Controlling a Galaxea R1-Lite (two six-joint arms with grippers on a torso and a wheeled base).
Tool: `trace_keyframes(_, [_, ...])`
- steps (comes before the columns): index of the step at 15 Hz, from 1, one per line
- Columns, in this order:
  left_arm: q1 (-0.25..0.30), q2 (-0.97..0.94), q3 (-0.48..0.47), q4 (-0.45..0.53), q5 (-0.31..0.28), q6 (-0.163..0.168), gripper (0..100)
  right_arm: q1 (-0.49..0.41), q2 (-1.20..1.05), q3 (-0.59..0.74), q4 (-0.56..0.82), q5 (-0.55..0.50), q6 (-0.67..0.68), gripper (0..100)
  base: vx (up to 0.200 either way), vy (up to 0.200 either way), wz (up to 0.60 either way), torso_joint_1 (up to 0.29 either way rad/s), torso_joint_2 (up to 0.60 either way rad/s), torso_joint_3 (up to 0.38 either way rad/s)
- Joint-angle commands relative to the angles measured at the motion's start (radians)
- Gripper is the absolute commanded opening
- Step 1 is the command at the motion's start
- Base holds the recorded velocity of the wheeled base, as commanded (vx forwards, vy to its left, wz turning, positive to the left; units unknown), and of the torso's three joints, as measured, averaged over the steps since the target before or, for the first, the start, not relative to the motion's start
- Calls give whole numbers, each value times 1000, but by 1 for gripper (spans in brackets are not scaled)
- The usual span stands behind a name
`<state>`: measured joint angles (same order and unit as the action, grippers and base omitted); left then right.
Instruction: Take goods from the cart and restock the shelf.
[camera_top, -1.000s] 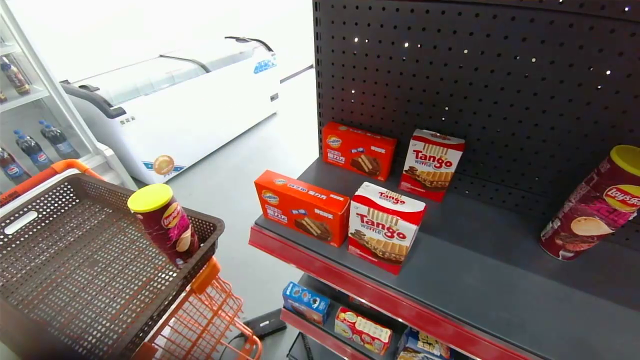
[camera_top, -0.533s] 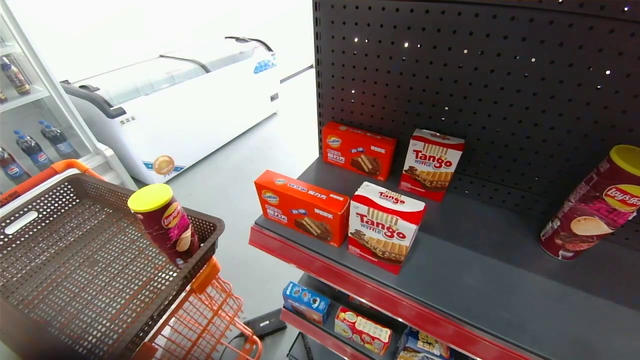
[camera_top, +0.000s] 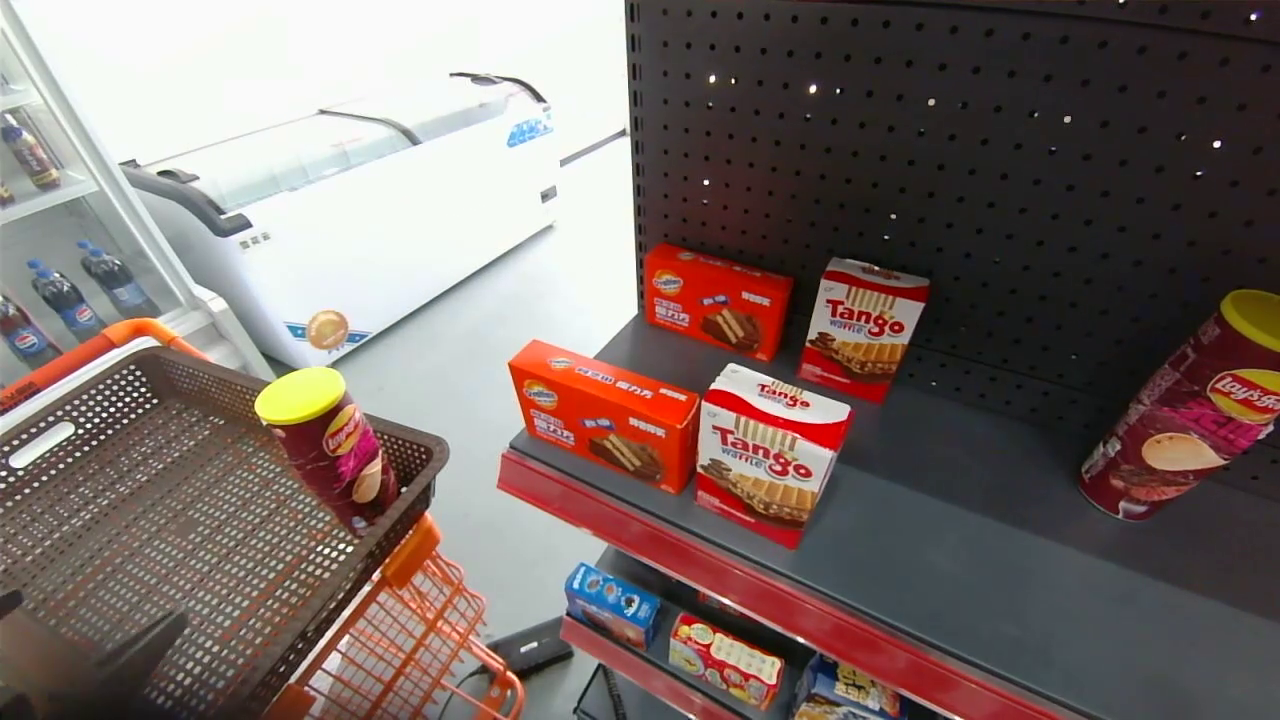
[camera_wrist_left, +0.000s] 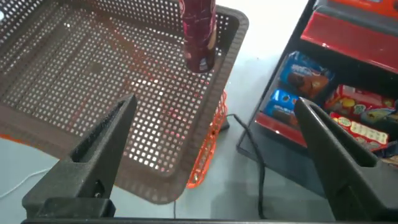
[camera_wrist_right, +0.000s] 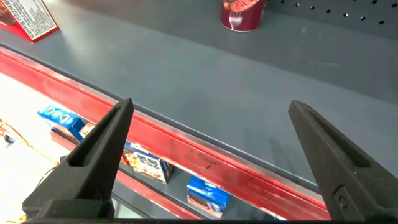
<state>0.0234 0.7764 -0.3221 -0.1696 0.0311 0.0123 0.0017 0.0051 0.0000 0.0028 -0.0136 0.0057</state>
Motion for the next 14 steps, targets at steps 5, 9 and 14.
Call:
trace_keyframes(5, [69,630,72,-640,30,1,100,0,-1,0,0,0,0,100,0,0,0,0,0,0])
trace_keyframes(9, [73,896,60,-996,39,63,100,0,-1,0,0,1,0,100,0,0,0,0,0,0])
trace_keyframes(14, [69,1092,35,-1209,39,72,100,0,-1,0,0,0,0,100,0,0,0,0,0,0])
